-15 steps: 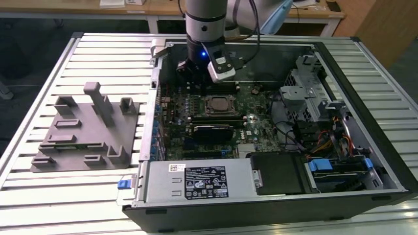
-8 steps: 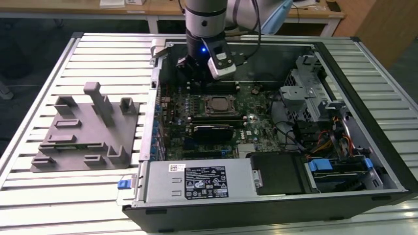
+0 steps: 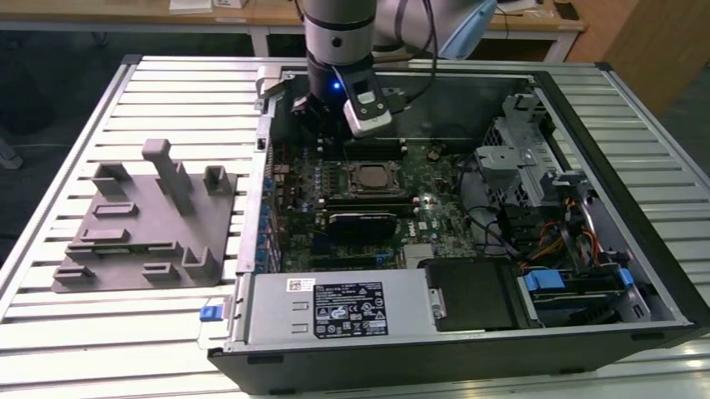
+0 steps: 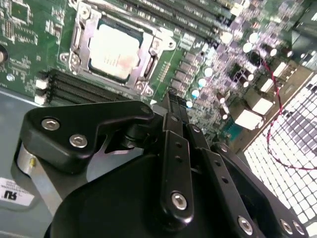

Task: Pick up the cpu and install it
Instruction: 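Install the first cpu locking lever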

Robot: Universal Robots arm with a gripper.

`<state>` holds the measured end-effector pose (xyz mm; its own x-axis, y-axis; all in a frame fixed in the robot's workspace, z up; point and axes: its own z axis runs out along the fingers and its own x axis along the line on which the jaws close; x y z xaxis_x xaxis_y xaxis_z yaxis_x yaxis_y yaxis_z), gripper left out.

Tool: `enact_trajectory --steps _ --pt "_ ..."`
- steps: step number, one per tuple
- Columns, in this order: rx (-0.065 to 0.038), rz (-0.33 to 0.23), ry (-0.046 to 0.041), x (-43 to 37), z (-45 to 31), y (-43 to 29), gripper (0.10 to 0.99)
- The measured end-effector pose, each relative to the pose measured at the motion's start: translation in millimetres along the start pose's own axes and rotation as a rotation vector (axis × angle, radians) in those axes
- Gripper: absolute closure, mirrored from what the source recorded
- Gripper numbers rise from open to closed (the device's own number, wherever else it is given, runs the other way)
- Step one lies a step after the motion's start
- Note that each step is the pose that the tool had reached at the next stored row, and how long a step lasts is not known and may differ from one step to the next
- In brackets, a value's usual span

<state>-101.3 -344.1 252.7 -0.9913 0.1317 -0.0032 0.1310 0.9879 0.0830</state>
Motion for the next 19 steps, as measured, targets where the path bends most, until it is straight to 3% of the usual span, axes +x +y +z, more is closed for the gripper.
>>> enact_trajectory --steps 3,7,11,15,17,19 --pt "-0.035 0.000 0.0047 2.0 0.2 -1.3 0.980" --pt "-0.069 0.000 0.0092 5.9 0.4 -3.7 0.980" --pt "-0.128 -0.002 0.0174 8.7 1.1 -5.6 0.980" --pt "-0.176 -0.007 0.0244 10.1 2.0 -7.0 0.980" --pt "-0.192 -0.011 0.0273 10.3 2.8 -7.6 0.980" --pt "-0.199 -0.013 0.0284 10.3 3.7 -7.6 0.980"
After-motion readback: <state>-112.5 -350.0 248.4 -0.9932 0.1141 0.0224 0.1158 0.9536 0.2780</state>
